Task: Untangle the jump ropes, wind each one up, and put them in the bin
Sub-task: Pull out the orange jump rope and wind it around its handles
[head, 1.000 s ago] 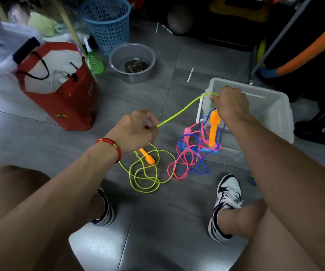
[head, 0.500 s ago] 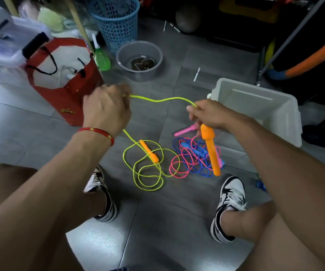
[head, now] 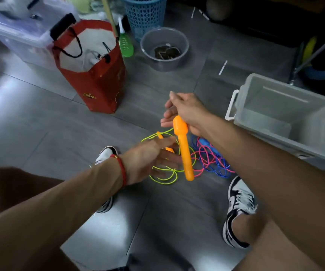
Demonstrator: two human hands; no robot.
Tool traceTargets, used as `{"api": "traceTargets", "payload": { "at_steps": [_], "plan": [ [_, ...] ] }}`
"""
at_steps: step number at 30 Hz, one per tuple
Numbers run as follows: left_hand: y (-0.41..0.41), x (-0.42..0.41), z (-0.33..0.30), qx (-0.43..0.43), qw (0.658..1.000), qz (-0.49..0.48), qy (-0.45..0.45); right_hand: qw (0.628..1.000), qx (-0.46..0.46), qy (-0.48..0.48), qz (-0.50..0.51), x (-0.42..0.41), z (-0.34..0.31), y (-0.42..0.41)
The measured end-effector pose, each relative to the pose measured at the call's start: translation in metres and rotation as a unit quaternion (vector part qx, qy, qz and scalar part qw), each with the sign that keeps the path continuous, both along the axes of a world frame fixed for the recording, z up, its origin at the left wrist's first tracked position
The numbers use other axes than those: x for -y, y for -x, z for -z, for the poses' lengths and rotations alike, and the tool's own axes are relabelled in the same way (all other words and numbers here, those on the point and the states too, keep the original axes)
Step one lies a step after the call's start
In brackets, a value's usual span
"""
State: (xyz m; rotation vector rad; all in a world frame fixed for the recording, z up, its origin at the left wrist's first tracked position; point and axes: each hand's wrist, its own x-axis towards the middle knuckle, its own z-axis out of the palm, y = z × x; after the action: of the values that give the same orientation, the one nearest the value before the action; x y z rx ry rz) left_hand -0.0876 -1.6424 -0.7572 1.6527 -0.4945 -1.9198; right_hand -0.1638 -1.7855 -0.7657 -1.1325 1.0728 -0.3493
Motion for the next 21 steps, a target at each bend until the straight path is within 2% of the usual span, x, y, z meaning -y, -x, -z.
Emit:
{"api": "traceTargets", "payload": {
  "at_steps": [3, 6, 8, 9, 11, 12, 13, 14, 15, 16, 18, 19, 21],
  "plan": [
    [-0.004, -0.002, 0.007, -0.005, 0.999, -0.017, 0.028, 1.0, -0.023, -0.014, 0.004, 0.002, 0.014, -0.009],
    [-0.008, 0.0, 0.019, 0.03, 0.999, -0.021, 0.032, 0.996, 0.009, -0.079, 0.044, -0.001, 0.023, -0.023],
    [-0.011, 0.004, 0.025, 0.046, 0.997, -0.05, 0.031, 0.994, 0.021, -0.099, 0.032, 0.001, 0.03, -0.033],
    [-0.014, 0.005, 0.028, 0.055, 0.995, -0.077, 0.029, 0.996, -0.008, -0.087, 0.001, 0.008, 0.038, -0.035],
    [-0.024, 0.008, 0.034, 0.066, 0.984, -0.166, -0.004, 0.986, -0.138, -0.033, -0.086, 0.031, 0.06, -0.027],
    [-0.031, 0.008, 0.038, 0.08, 0.977, -0.199, -0.023, 0.962, -0.233, 0.015, -0.143, 0.046, 0.076, -0.016],
    [-0.038, 0.008, 0.044, 0.099, 0.971, -0.216, -0.038, 0.913, -0.339, 0.085, -0.21, 0.061, 0.095, -0.002],
    [-0.043, 0.007, 0.048, 0.112, 0.967, -0.225, -0.05, 0.844, -0.435, 0.145, -0.277, 0.074, 0.115, 0.013],
    [-0.048, 0.006, 0.052, 0.119, 0.964, -0.231, -0.059, 0.786, -0.496, 0.173, -0.325, 0.083, 0.136, 0.027],
    [-0.05, 0.005, 0.054, 0.119, 0.962, -0.238, -0.065, 0.747, -0.53, 0.176, -0.359, 0.088, 0.157, 0.036],
    [-0.052, 0.004, 0.058, 0.12, 0.958, -0.249, -0.07, 0.717, -0.547, 0.171, -0.397, 0.083, 0.196, 0.038],
    [-0.054, 0.005, 0.059, 0.126, 0.955, -0.259, -0.068, 0.725, -0.54, 0.173, -0.391, 0.077, 0.211, 0.033],
    [-0.056, 0.01, 0.058, 0.148, 0.939, -0.305, -0.056, 0.775, -0.488, 0.184, -0.357, 0.06, 0.242, 0.021]
  ]
}}
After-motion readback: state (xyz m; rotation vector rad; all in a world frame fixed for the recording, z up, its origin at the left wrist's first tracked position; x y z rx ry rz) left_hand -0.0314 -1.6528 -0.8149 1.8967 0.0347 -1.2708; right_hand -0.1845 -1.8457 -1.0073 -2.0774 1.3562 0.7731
